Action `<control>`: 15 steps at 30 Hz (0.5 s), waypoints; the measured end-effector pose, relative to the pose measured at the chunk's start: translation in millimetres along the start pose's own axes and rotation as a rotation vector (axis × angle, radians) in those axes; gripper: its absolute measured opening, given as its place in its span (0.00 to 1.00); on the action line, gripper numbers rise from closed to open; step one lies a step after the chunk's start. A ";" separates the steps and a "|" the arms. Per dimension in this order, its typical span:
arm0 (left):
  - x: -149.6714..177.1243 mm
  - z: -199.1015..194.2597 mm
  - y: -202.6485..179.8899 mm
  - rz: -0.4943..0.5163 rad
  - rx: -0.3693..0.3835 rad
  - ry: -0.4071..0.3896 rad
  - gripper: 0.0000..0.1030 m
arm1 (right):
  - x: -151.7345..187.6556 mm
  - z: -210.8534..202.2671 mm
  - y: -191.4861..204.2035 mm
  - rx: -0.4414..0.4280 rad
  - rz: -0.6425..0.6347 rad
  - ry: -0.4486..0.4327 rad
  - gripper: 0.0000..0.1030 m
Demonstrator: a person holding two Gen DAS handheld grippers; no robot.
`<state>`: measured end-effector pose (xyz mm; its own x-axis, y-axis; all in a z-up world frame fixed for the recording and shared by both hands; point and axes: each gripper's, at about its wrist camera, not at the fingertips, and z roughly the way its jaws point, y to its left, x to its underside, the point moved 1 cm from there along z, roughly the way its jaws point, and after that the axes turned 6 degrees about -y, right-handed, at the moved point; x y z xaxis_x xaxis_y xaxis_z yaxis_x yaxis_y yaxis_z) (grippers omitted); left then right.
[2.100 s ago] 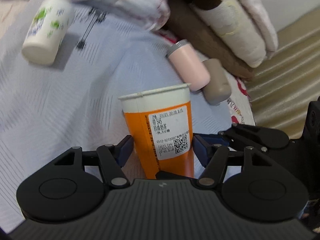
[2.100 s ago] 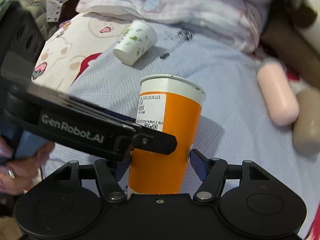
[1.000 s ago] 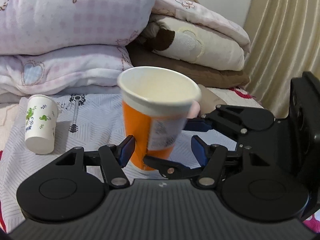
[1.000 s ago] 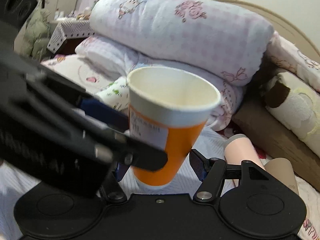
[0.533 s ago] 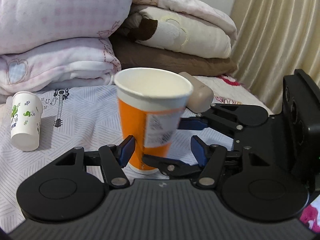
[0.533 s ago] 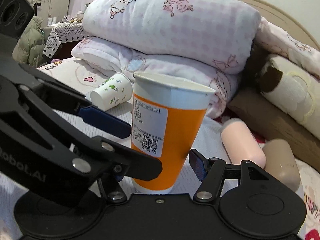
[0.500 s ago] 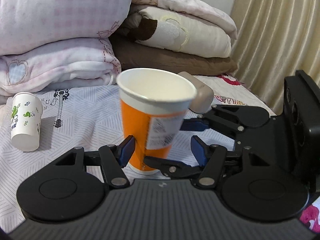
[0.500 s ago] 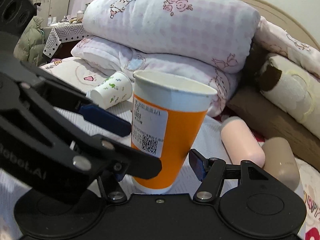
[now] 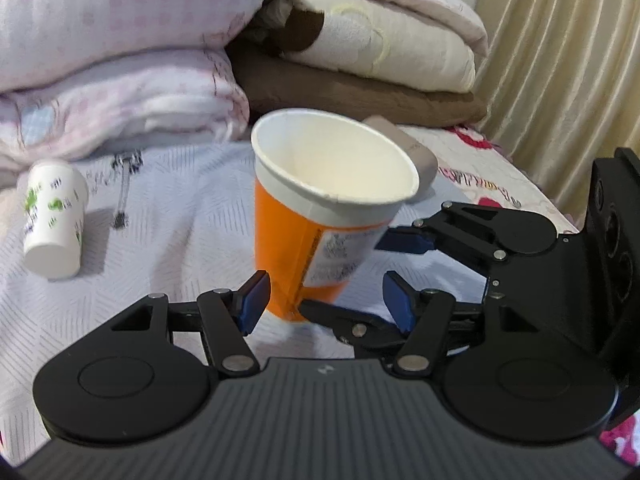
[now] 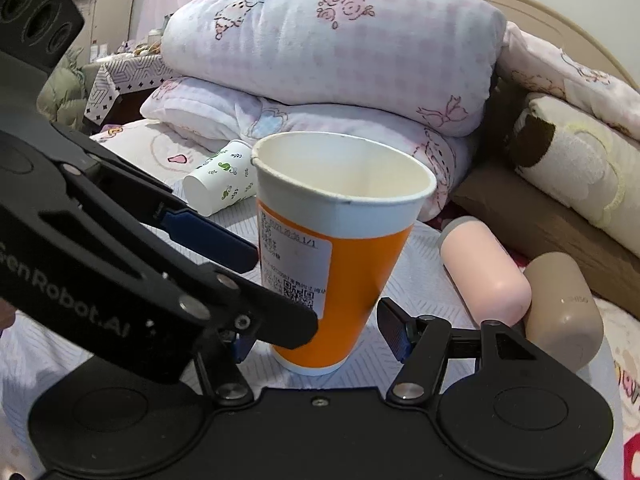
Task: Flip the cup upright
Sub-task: 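Rotate the right gripper to tilt the orange cup upright, rim up, then set the orange cup down on the cloth and open the right gripper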
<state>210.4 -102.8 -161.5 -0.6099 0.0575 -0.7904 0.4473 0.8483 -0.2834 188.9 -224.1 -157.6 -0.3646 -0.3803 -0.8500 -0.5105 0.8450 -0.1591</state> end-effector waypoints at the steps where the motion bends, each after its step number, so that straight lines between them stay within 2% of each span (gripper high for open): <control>1: 0.2 1.0 1.1 -0.020 -0.002 0.012 0.59 | 0.4 -0.4 -1.0 0.003 0.007 -0.002 0.66; 3: 0.9 2.1 2.8 -0.052 -0.007 0.029 0.59 | 3.3 -2.4 -1.5 0.010 0.028 0.000 0.66; 7: 0.4 -4.8 -1.3 -0.054 -0.015 0.041 0.60 | 6.6 -8.8 -1.8 0.020 0.060 0.001 0.67; 10: 0.0 -15.6 -5.6 -0.071 0.017 0.048 0.63 | 6.8 -17.7 -0.8 0.029 0.084 -0.006 0.67; 13: -4.4 -24.0 -13.1 -0.049 -0.023 0.073 0.63 | 8.0 -27.0 -0.7 0.045 0.125 0.003 0.68; 15: -7.7 -30.7 -14.7 -0.071 -0.036 0.101 0.64 | 6.7 -33.0 0.9 0.063 0.148 0.025 0.68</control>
<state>188.4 -99.5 -134.6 -0.7028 0.0479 -0.7098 0.3781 0.8703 -0.3156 160.2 -238.3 -146.8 -0.4517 -0.2583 -0.8540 -0.4005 0.9140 -0.0646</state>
